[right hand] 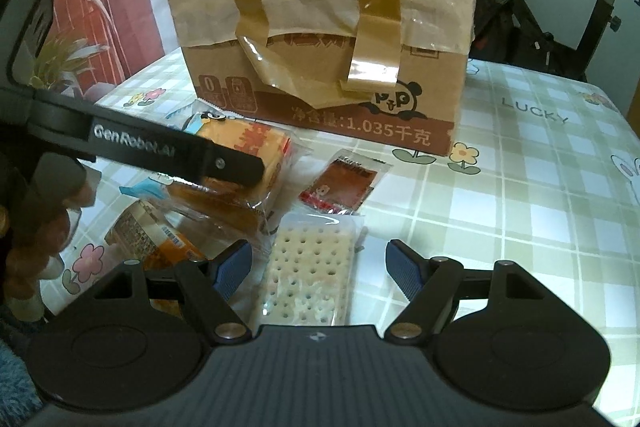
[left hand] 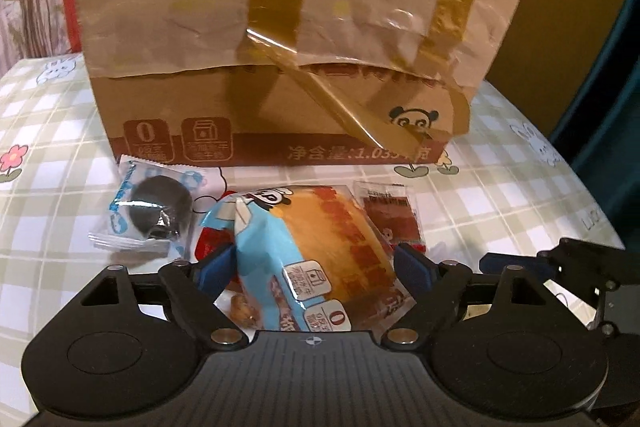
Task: Organize snacks
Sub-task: 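Grasp blue-wrapped bread cake with left tool while right tool lowers onto cracker packet, then grasp white cracker packet with right tool while left tool holds bread cake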
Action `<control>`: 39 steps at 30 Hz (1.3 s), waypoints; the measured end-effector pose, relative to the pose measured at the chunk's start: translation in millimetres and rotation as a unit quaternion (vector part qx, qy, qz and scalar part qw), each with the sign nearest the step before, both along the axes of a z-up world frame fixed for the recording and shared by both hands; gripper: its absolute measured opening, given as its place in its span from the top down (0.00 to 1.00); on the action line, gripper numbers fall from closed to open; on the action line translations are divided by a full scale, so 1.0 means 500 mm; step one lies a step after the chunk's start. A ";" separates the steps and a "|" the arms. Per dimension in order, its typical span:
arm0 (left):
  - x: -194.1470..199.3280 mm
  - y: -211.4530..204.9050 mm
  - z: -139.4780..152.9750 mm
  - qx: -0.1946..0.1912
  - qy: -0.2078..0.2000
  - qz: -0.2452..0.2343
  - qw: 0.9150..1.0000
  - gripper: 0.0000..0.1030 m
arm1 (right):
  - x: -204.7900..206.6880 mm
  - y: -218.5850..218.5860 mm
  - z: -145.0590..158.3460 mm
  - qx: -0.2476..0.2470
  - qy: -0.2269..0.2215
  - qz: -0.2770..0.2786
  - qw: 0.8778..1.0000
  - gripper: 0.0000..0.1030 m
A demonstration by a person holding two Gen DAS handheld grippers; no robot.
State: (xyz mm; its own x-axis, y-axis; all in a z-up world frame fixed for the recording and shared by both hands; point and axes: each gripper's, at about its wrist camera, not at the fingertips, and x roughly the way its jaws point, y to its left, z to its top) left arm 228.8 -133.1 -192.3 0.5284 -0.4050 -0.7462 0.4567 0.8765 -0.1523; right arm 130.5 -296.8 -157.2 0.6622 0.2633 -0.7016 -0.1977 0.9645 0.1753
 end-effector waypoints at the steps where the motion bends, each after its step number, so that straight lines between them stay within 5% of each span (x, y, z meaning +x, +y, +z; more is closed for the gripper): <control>1: -0.001 0.001 0.000 0.000 -0.002 -0.001 1.000 0.15 | -0.001 0.001 -0.001 0.001 0.001 0.001 1.000 0.27; 10: -0.019 0.019 0.016 0.012 -0.039 -0.010 0.999 0.28 | 0.000 0.006 -0.007 -0.002 0.021 0.013 1.000 0.39; 16: -0.023 0.067 0.047 -0.004 -0.056 0.025 0.998 0.29 | 0.001 0.014 -0.010 -0.003 0.023 0.025 0.999 0.48; 39: -0.058 0.217 0.095 -0.023 -0.092 0.127 0.987 0.29 | 0.070 0.046 -0.011 -0.017 0.016 0.063 0.998 0.50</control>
State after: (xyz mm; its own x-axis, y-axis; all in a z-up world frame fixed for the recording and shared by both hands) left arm 200.0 -24.4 -144.6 0.7422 -0.2723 -0.6123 0.2459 0.9607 -0.1291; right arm 165.6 -273.8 -162.7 0.6027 0.3194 -0.7312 -0.3136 0.9375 0.1511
